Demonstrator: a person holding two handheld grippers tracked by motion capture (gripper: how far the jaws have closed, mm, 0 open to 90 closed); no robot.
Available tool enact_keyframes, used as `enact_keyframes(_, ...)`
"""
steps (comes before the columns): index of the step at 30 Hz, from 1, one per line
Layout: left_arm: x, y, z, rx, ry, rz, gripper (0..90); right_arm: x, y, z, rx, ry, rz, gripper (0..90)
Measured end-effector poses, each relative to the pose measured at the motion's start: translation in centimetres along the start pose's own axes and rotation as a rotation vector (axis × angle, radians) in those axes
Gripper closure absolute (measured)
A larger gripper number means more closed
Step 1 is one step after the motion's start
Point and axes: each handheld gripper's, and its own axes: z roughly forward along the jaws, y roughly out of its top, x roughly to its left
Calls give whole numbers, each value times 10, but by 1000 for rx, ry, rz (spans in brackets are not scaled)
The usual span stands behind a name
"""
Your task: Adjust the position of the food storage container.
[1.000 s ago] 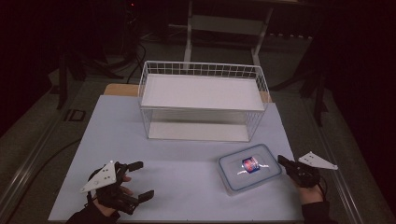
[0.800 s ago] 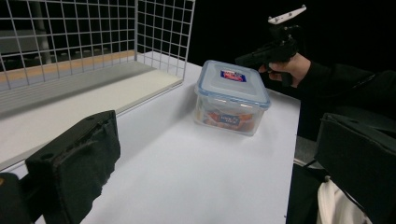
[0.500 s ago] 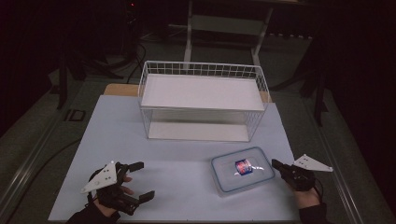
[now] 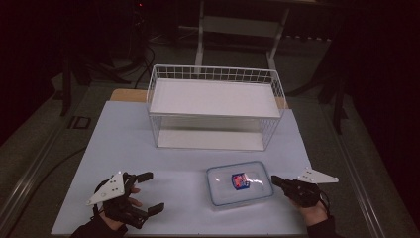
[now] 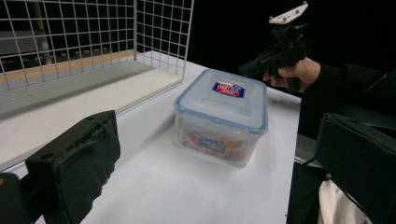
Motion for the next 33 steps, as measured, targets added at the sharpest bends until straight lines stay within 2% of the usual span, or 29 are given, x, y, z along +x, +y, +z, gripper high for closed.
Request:
enact_keyframes(2, 0, 0, 0, 2, 0, 3, 4, 2, 0, 1, 1, 8, -4, 900)
enact_keyframes(3, 0, 0, 0, 2, 0, 2, 4, 4, 1, 3, 4, -7, -26, 900)
enact_keyframes(11, 0, 0, 0, 5, 1, 0, 4, 5, 2, 4, 12, -13, -29, 900)
enact_keyframes(15, 0, 0, 1, 7, 3, 2, 4, 10, 3, 7, 15, 9, -30, 900)
enact_keyframes(25, 0, -1, 3, 12, 3, -6, 3, 26, 8, 16, 34, 65, -73, 900)
enact_keyframes(29, 0, -1, 4, 18, 1, -4, 4, 32, 12, 24, 41, 101, -85, 900)
enact_keyframes(33, 0, -2, 4, 23, -1, -4, 4, 37, 15, 31, 44, 115, -94, 900)
